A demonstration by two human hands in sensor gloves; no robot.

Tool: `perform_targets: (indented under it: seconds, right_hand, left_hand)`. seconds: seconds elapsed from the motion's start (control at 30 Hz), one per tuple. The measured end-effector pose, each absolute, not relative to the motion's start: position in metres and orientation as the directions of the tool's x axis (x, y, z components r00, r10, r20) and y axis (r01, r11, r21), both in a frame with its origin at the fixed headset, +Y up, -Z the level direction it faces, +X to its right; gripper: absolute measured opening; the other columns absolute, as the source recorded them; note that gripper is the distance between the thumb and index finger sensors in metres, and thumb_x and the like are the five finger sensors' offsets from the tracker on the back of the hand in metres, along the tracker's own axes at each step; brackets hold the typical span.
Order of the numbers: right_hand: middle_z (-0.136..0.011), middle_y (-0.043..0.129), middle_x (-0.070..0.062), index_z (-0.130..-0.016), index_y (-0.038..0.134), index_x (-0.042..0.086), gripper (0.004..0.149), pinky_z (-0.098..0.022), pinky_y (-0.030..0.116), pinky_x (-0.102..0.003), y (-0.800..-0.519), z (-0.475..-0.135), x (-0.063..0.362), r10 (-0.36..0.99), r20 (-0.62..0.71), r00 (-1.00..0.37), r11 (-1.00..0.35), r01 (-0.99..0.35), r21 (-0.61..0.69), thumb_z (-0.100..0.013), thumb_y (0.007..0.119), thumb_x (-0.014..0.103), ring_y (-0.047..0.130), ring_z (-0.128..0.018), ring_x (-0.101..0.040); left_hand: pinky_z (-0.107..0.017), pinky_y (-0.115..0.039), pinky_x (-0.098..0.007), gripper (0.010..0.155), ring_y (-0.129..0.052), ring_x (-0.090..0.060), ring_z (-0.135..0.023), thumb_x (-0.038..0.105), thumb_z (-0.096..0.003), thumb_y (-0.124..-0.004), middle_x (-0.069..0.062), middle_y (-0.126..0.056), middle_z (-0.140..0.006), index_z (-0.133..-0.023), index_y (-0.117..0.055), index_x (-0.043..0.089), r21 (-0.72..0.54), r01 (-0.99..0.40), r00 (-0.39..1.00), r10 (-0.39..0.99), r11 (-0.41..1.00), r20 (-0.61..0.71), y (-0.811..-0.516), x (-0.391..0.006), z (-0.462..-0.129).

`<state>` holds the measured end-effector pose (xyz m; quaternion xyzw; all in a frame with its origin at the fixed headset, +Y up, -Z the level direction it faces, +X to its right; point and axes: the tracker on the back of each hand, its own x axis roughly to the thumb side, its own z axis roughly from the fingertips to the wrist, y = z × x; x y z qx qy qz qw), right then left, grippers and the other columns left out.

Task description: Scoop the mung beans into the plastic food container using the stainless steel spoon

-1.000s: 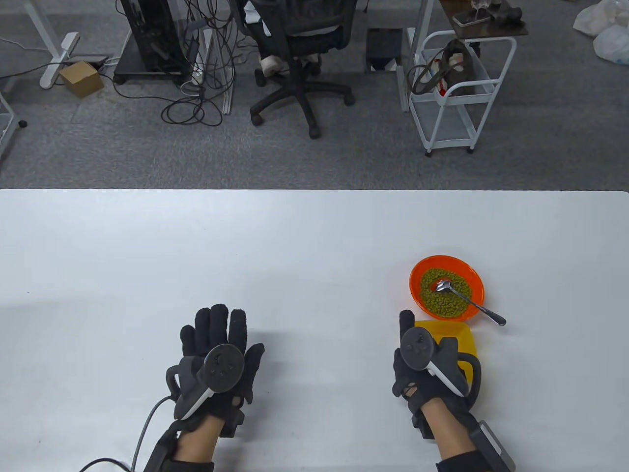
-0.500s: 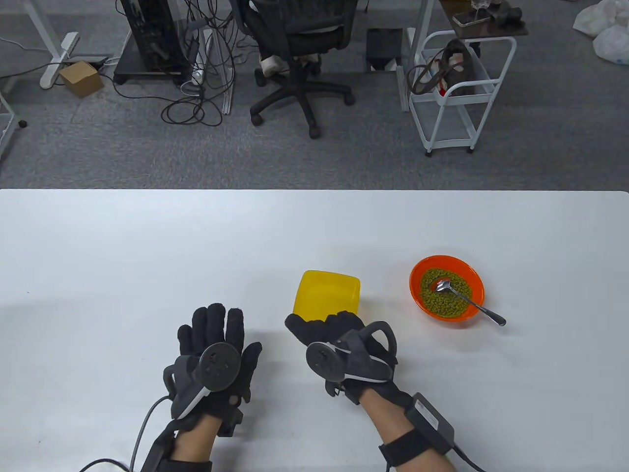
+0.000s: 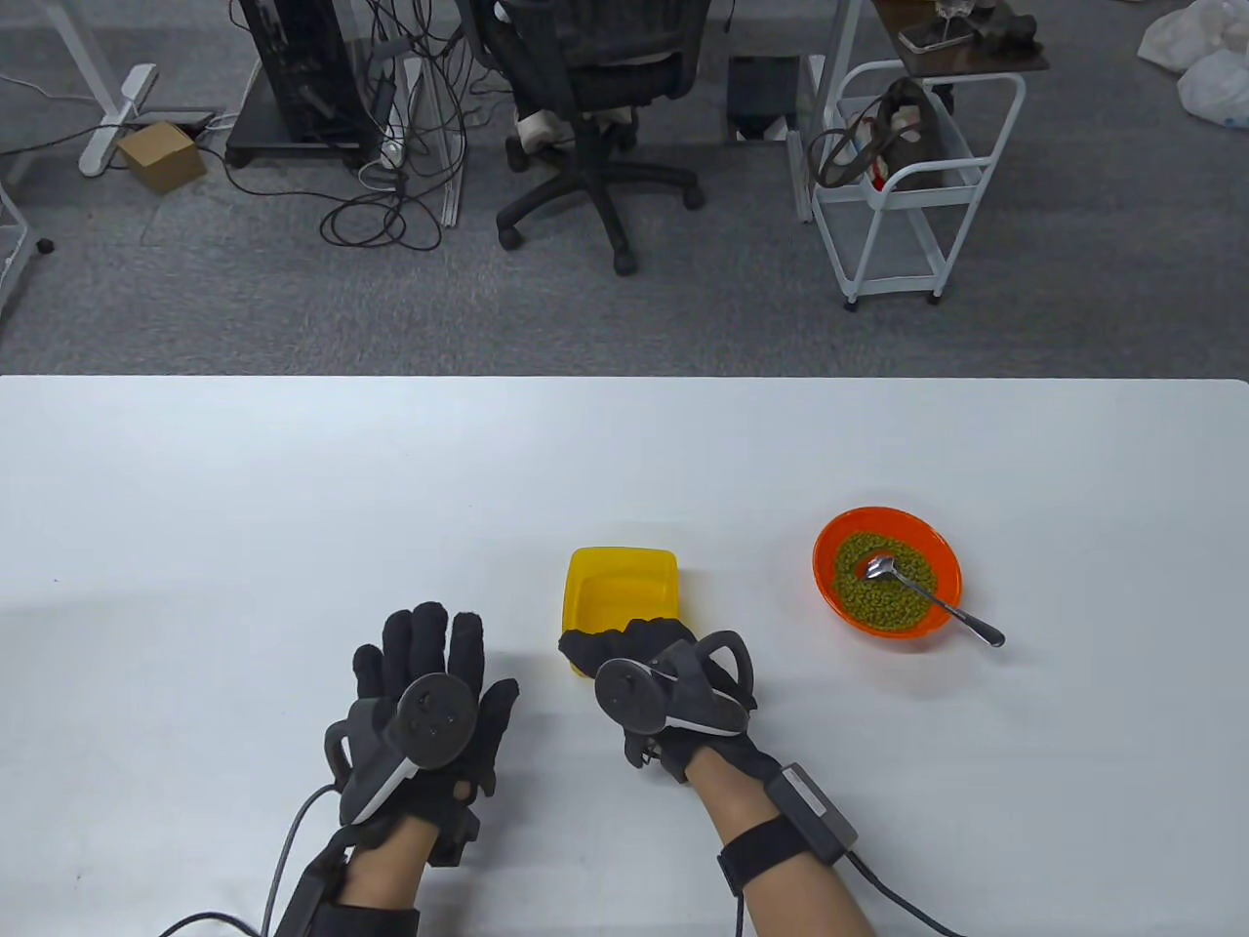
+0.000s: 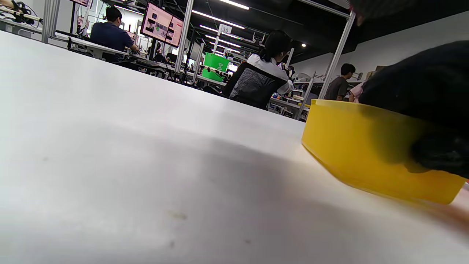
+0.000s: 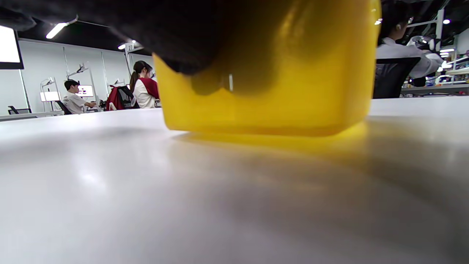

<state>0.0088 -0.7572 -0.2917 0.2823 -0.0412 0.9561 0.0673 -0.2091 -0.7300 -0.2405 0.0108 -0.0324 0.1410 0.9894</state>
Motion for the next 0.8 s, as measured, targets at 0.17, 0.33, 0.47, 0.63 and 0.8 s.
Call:
perform_targets:
  seconds: [0.17, 0.33, 0.47, 0.63, 0.8]
  right_hand:
    - [-0.088, 0.080, 0.018, -0.096, 0.053, 0.040, 0.058, -0.068, 0.065, -0.050, -0.760, -0.293, 0.013, 0.137, 0.540, -0.831, -0.987, -0.159, 0.005, -0.047, 0.080, 0.024, 0.087, -0.073, -0.015]
    - [-0.089, 0.078, 0.018, -0.097, 0.049, 0.040, 0.058, -0.071, 0.058, -0.052, -0.762, -0.293, 0.016, 0.152, 0.539, -0.828, -0.987, -0.154, 0.042, -0.048, 0.077, 0.024, 0.085, -0.077, -0.016]
    - [-0.091, 0.076, 0.019, -0.097, 0.048, 0.040, 0.058, -0.072, 0.054, -0.052, -0.762, -0.293, 0.018, 0.164, 0.538, -0.827, -0.986, -0.156, 0.060, -0.049, 0.076, 0.024, 0.081, -0.081, -0.017]
    - [-0.091, 0.076, 0.018, -0.098, 0.047, 0.040, 0.058, -0.073, 0.051, -0.053, -0.763, -0.294, 0.019, 0.176, 0.534, -0.827, -0.984, -0.160, 0.076, -0.049, 0.075, 0.024, 0.079, -0.083, -0.017]
    - [-0.097, 0.071, 0.015, -0.100, 0.044, 0.040, 0.059, -0.074, 0.037, -0.058, -0.759, -0.293, 0.022, 0.191, 0.546, -0.816, -0.982, -0.165, 0.096, -0.051, 0.076, 0.035, 0.066, -0.093, -0.022]
  left_hand:
    - [-0.069, -0.011, -0.068, 0.076, -0.012, -0.042, -0.104, 0.058, -0.0458, -0.061, -0.013, -0.010, -0.113, -0.107, -0.026, 0.028, 0.014, -0.283, 0.957, 0.282, 0.959, 0.072, -0.730, -0.209, -0.240]
    - [-0.069, -0.011, -0.069, 0.076, -0.012, -0.042, -0.104, 0.058, -0.0458, -0.061, -0.013, -0.010, -0.113, -0.107, -0.026, 0.028, -0.006, -0.288, 0.955, 0.287, 0.958, 0.075, -0.732, -0.208, -0.239]
    - [-0.069, -0.011, -0.068, 0.076, -0.011, -0.042, -0.104, 0.058, -0.0458, -0.061, -0.013, -0.009, -0.113, -0.107, -0.026, 0.028, -0.006, -0.284, 0.956, 0.284, 0.959, 0.077, -0.732, -0.207, -0.239]
    - [-0.069, -0.011, -0.069, 0.076, -0.011, -0.042, -0.104, 0.058, -0.0457, -0.061, -0.013, -0.009, -0.113, -0.107, -0.026, 0.028, -0.009, -0.283, 0.956, 0.283, 0.959, 0.073, -0.732, -0.208, -0.239]
    - [-0.069, -0.011, -0.069, 0.076, -0.011, -0.042, -0.104, 0.058, -0.0458, -0.061, -0.013, -0.009, -0.113, -0.107, -0.026, 0.028, -0.007, -0.285, 0.956, 0.285, 0.959, 0.072, -0.731, -0.208, -0.239]
